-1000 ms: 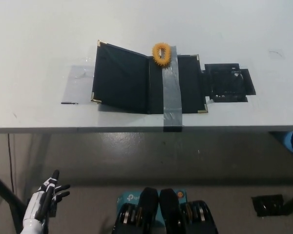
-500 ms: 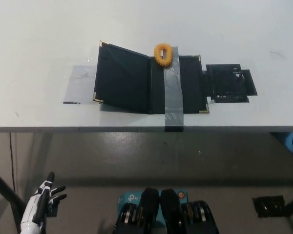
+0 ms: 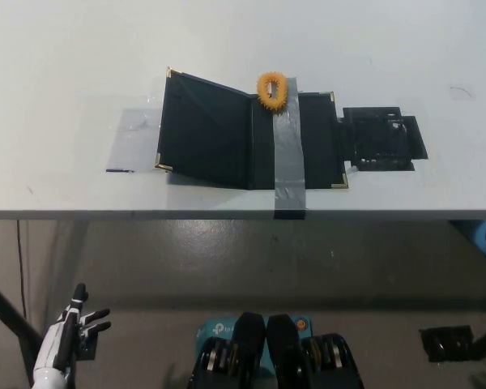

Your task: The robot uses its right hand to push the cover of the diary kept in the middle of the desk towards the left to open it

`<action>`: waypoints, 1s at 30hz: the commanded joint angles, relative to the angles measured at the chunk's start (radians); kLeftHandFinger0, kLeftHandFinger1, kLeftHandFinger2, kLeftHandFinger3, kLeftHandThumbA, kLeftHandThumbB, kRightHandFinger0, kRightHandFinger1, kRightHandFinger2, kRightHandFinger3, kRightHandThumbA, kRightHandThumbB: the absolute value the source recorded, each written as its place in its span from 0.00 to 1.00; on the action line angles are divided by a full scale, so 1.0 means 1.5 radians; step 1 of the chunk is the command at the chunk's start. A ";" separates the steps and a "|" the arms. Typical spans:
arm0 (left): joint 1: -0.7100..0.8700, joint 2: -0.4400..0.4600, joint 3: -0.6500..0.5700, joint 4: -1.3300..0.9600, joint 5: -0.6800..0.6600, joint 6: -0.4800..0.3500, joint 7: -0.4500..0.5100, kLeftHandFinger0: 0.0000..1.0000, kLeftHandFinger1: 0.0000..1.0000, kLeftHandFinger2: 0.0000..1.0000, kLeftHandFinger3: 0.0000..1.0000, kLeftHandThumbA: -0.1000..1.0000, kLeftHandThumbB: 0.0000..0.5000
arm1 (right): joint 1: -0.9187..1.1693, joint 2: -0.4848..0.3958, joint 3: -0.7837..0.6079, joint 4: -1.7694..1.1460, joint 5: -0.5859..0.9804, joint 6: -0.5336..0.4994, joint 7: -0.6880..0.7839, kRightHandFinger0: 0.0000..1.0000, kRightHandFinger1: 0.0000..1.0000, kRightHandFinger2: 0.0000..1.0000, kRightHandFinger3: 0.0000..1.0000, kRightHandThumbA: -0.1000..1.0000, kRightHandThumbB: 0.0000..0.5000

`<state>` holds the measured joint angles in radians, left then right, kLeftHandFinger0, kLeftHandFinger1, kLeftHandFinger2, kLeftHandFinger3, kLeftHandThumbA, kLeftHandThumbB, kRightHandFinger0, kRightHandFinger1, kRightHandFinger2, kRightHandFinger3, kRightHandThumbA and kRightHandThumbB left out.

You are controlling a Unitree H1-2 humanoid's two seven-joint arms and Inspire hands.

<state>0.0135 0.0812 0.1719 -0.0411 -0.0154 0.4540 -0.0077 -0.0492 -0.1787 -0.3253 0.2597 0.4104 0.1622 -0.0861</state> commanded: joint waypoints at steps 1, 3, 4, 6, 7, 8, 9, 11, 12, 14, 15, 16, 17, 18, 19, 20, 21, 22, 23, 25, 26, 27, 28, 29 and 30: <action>-0.013 0.007 0.007 -0.029 -0.008 -0.007 0.007 0.97 0.74 0.72 0.92 0.92 0.55 | -0.009 -0.019 -0.002 0.000 -0.010 -0.038 0.034 0.40 0.46 0.62 0.81 0.92 0.45; -0.016 0.006 0.007 -0.031 -0.007 -0.004 0.008 0.97 0.73 0.72 0.92 0.92 0.54 | -0.011 -0.021 -0.006 0.002 -0.007 -0.035 0.036 0.38 0.46 0.63 0.79 0.91 0.45; -0.016 0.007 0.007 -0.030 -0.010 -0.003 0.006 0.98 0.75 0.73 0.93 0.92 0.52 | -0.013 -0.023 -0.009 0.008 -0.007 -0.031 0.033 0.37 0.46 0.62 0.78 0.91 0.45; -0.015 0.008 0.007 -0.028 -0.010 -0.010 0.004 0.97 0.74 0.72 0.93 0.93 0.52 | -0.017 -0.022 -0.022 0.008 0.007 -0.009 0.026 0.38 0.46 0.61 0.78 0.92 0.47; -0.016 0.008 0.008 -0.028 -0.011 -0.008 0.004 0.96 0.73 0.72 0.93 0.92 0.56 | -0.018 -0.021 -0.030 0.012 0.017 -0.003 0.026 0.40 0.48 0.62 0.80 0.92 0.47; -0.019 0.007 0.009 -0.029 -0.012 -0.005 0.005 0.96 0.73 0.72 0.93 0.92 0.58 | -0.023 -0.022 -0.038 0.018 0.028 0.002 0.029 0.41 0.49 0.62 0.80 0.92 0.47; -0.021 0.008 0.009 -0.026 -0.013 -0.009 0.004 0.96 0.73 0.72 0.93 0.92 0.58 | -0.025 -0.020 -0.044 0.016 0.033 0.013 0.024 0.40 0.49 0.61 0.80 0.92 0.49; -0.019 0.011 0.005 -0.027 -0.009 -0.011 0.003 0.96 0.73 0.71 0.92 0.94 0.60 | -0.026 -0.019 -0.048 0.015 0.031 0.018 0.025 0.36 0.47 0.60 0.78 0.90 0.47; -0.020 0.011 0.005 -0.026 -0.009 -0.013 0.003 0.95 0.73 0.71 0.92 0.94 0.61 | -0.026 -0.019 -0.048 0.014 0.027 0.019 0.026 0.36 0.47 0.60 0.79 0.90 0.51; -0.021 0.009 0.006 -0.026 -0.010 -0.011 0.006 0.96 0.73 0.71 0.92 0.93 0.59 | -0.026 -0.023 -0.040 0.012 0.010 0.015 0.026 0.35 0.46 0.60 0.79 0.90 0.53; -0.021 0.010 0.003 -0.026 -0.006 -0.015 0.005 0.95 0.72 0.71 0.92 0.94 0.61 | -0.028 -0.027 -0.033 0.013 -0.003 0.012 0.026 0.31 0.43 0.57 0.76 0.90 0.55; -0.023 0.010 0.003 -0.023 -0.006 -0.015 0.006 0.95 0.72 0.70 0.92 0.94 0.60 | -0.030 -0.031 -0.027 0.013 -0.013 0.010 0.025 0.29 0.41 0.56 0.75 0.90 0.56; -0.024 0.009 0.004 -0.025 -0.007 -0.011 0.007 0.95 0.72 0.70 0.92 0.94 0.58 | -0.028 -0.032 -0.024 0.012 -0.019 0.010 0.025 0.29 0.41 0.56 0.75 0.90 0.59; -0.026 0.007 0.006 -0.027 -0.008 -0.008 0.009 0.95 0.72 0.70 0.92 0.93 0.57 | -0.033 -0.037 -0.016 0.009 -0.028 0.011 0.025 0.30 0.41 0.55 0.75 0.91 0.60; -0.026 0.007 0.007 -0.025 -0.010 -0.010 0.009 0.95 0.72 0.71 0.92 0.90 0.54 | -0.030 -0.041 -0.007 0.007 -0.041 0.007 0.026 0.29 0.40 0.57 0.75 0.89 0.61; -0.026 0.006 0.007 -0.026 -0.010 -0.009 0.009 0.95 0.73 0.71 0.92 0.90 0.54 | -0.030 -0.043 -0.003 0.008 -0.046 0.006 0.025 0.29 0.40 0.57 0.75 0.89 0.61; -0.027 0.003 0.009 -0.028 -0.012 -0.006 0.011 0.95 0.72 0.70 0.92 0.87 0.52 | -0.028 -0.048 0.006 0.006 -0.060 0.000 0.025 0.26 0.38 0.56 0.73 0.86 0.60; -0.028 0.004 0.009 -0.024 -0.012 -0.008 0.010 0.95 0.72 0.70 0.92 0.86 0.52 | -0.028 -0.048 0.008 0.006 -0.061 -0.001 0.024 0.25 0.37 0.55 0.72 0.85 0.59; -0.028 0.004 0.009 -0.021 -0.012 -0.010 0.009 0.95 0.72 0.70 0.92 0.86 0.53 | -0.030 -0.049 0.009 0.010 -0.061 -0.001 0.024 0.24 0.36 0.55 0.72 0.84 0.59; -0.029 0.005 0.008 -0.021 -0.012 -0.012 0.008 0.96 0.72 0.70 0.92 0.85 0.51 | -0.031 -0.050 0.009 0.007 -0.062 0.000 0.021 0.21 0.34 0.55 0.71 0.84 0.58; -0.030 0.005 0.007 -0.021 -0.011 -0.010 0.009 0.96 0.72 0.70 0.92 0.85 0.51 | -0.030 -0.050 0.010 0.003 -0.064 0.003 0.019 0.21 0.34 0.55 0.71 0.84 0.58; -0.028 0.005 0.006 -0.028 -0.011 -0.007 0.008 0.95 0.73 0.71 0.93 0.80 0.45 | -0.030 -0.051 0.012 0.005 -0.068 0.000 0.020 0.24 0.36 0.54 0.73 0.85 0.61; -0.027 0.005 0.006 -0.027 -0.013 -0.013 0.007 0.95 0.73 0.71 0.91 0.74 0.46 | -0.031 -0.051 0.013 0.009 -0.070 -0.006 0.022 0.24 0.36 0.54 0.73 0.85 0.63; -0.028 0.006 0.007 -0.028 -0.013 -0.013 0.006 0.95 0.72 0.70 0.90 0.69 0.44 | -0.033 -0.050 0.012 0.009 -0.069 -0.007 0.023 0.23 0.34 0.53 0.73 0.84 0.63; -0.028 0.007 0.006 -0.028 -0.012 -0.014 0.006 0.95 0.72 0.70 0.90 0.68 0.44 | -0.033 -0.050 0.011 0.010 -0.068 -0.008 0.025 0.23 0.34 0.53 0.73 0.84 0.63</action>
<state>-0.0132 0.0811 0.1745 -0.0552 -0.0258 0.4545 -0.0077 -0.0718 -0.2286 -0.3102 0.2904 0.3335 0.1815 -0.0611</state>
